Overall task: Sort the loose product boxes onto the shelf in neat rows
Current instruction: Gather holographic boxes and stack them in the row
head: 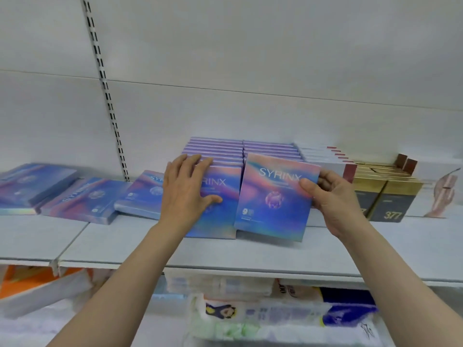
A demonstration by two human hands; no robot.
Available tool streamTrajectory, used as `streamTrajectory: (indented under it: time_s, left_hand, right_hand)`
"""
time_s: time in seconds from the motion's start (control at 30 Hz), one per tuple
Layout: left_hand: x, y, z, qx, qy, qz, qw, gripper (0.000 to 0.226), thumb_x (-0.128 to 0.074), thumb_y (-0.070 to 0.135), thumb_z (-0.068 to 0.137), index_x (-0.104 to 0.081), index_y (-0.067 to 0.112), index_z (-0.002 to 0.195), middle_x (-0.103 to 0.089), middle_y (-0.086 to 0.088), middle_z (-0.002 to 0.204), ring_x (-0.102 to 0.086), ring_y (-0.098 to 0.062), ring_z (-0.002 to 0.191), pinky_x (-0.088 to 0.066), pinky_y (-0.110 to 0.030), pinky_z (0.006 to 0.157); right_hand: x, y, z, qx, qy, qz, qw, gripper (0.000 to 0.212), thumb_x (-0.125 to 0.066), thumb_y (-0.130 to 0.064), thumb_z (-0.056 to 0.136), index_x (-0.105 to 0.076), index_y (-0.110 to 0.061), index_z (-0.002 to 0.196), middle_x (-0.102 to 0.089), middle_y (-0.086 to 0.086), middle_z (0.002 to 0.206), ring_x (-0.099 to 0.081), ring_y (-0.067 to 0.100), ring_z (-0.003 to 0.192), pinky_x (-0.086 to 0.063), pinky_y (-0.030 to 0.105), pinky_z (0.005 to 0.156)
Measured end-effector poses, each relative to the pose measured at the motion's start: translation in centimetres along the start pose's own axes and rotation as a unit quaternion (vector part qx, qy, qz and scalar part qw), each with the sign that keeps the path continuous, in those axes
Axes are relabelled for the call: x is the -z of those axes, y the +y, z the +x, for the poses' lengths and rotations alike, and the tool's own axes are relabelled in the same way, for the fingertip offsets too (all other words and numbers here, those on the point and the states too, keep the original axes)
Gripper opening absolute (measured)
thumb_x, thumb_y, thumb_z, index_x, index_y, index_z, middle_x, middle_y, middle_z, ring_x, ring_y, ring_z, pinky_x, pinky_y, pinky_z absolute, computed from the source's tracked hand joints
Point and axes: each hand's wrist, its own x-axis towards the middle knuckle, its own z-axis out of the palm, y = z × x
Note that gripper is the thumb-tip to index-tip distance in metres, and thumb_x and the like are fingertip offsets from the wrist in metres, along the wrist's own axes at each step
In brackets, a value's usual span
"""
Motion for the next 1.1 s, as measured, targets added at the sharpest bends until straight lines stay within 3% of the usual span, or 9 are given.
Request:
streamTrajectory:
  time_s: [0.1,0.17,0.3,0.37,0.5,0.57,0.83,0.97,1.1]
  left_hand:
    - [0.0,0.0,0.0,-0.001,0.01,-0.004,1.0,0.091,-0.087,0.045,0.057,-0.053,0.016,0.136,-0.052,-0.008,0.137,-0.035,-0.033,0.133,-0.033,-0.047,0.11]
    - [-0.2,0.0,-0.1,-0.007,0.019,-0.003,1.0,0.09,-0.087,0.046,0.058,-0.053,0.016,0.136,-0.052,-0.008,0.137,-0.036,-0.033,0.133,-0.033,-0.046,0.11]
    - [-0.5,0.2,0.1,-0.015,0.031,0.0,0.999,0.09,-0.087,0.048,0.057,-0.054,0.017,0.134,-0.051,-0.009,0.136,-0.037,-0.034,0.131,-0.034,-0.046,0.11]
    - [-0.6,0.2,0.1,-0.013,0.035,-0.004,0.999,0.089,-0.087,0.047,0.057,-0.054,0.016,0.134,-0.051,-0.009,0.136,-0.037,-0.034,0.13,-0.034,-0.045,0.11]
    - [-0.6,0.2,0.1,-0.011,0.031,-0.004,0.999,0.088,-0.086,0.046,0.059,-0.053,0.017,0.135,-0.05,-0.009,0.137,-0.036,-0.033,0.131,-0.034,-0.044,0.11]
    - [-0.6,0.3,0.2,-0.009,0.028,-0.003,1.0,0.087,-0.086,0.046,0.06,-0.053,0.017,0.135,-0.05,-0.008,0.137,-0.036,-0.032,0.131,-0.034,-0.044,0.109]
    - [-0.3,0.1,0.1,-0.018,0.005,0.026,0.999,0.088,-0.081,0.055,0.063,-0.05,0.019,0.137,-0.049,-0.007,0.138,-0.037,-0.03,0.132,-0.033,-0.043,0.111]
    - [0.1,0.1,0.2,-0.023,-0.003,0.026,0.999,0.086,-0.081,0.054,0.063,-0.05,0.02,0.136,-0.048,-0.006,0.138,-0.038,-0.03,0.131,-0.033,-0.043,0.11]
    - [1.2,-1.0,0.8,-0.038,-0.009,0.005,0.999,0.081,-0.076,0.058,0.068,-0.052,0.018,0.134,-0.051,-0.008,0.134,-0.04,-0.029,0.126,-0.032,-0.042,0.109]
  right_hand:
    - [0.2,1.0,0.2,0.018,0.007,-0.049,0.999,0.021,-0.072,-0.01,0.086,-0.067,-0.02,0.104,-0.074,-0.002,0.099,-0.069,0.017,0.092,-0.059,0.032,0.077]
    - [0.5,1.5,0.3,0.04,0.016,-0.111,0.993,0.022,-0.074,-0.018,0.086,-0.066,-0.024,0.106,-0.071,-0.008,0.102,-0.067,0.012,0.097,-0.058,0.032,0.082]
    - [0.3,1.8,0.3,0.109,0.072,-0.257,0.958,0.036,-0.075,-0.035,0.084,-0.061,-0.027,0.116,-0.064,-0.011,0.106,-0.062,0.007,0.092,-0.053,0.022,0.072]
    - [-0.2,1.7,0.4,0.126,0.098,-0.28,0.947,0.041,-0.075,-0.037,0.083,-0.058,-0.027,0.119,-0.061,-0.009,0.109,-0.061,0.01,0.095,-0.055,0.025,0.076]
    - [-0.9,2.2,0.1,0.129,0.058,-0.36,0.922,0.082,-0.082,-0.04,0.076,-0.037,-0.029,0.143,-0.046,-0.001,0.131,-0.051,0.013,0.115,-0.046,0.027,0.088]
    - [-1.3,2.5,-0.5,0.135,0.031,-0.399,0.906,0.09,-0.084,-0.038,0.073,-0.032,-0.034,0.146,-0.04,0.003,0.135,-0.047,0.018,0.119,-0.042,0.025,0.089]
    - [-2.1,2.5,-0.9,0.131,0.05,-0.432,0.891,0.089,-0.084,-0.037,0.074,-0.03,-0.034,0.144,-0.037,0.006,0.138,-0.044,0.023,0.124,-0.043,0.03,0.089]
    - [-2.7,1.9,-1.3,0.12,0.071,-0.496,0.857,0.09,-0.082,-0.043,0.074,-0.031,-0.027,0.146,-0.037,0.008,0.143,-0.036,0.027,0.131,-0.046,0.04,0.094]
    - [-4.9,0.0,-1.6,0.169,0.112,-0.546,0.813,0.079,-0.072,-0.049,0.083,-0.037,-0.014,0.145,-0.035,0.014,0.151,-0.027,0.032,0.14,-0.034,0.045,0.11]
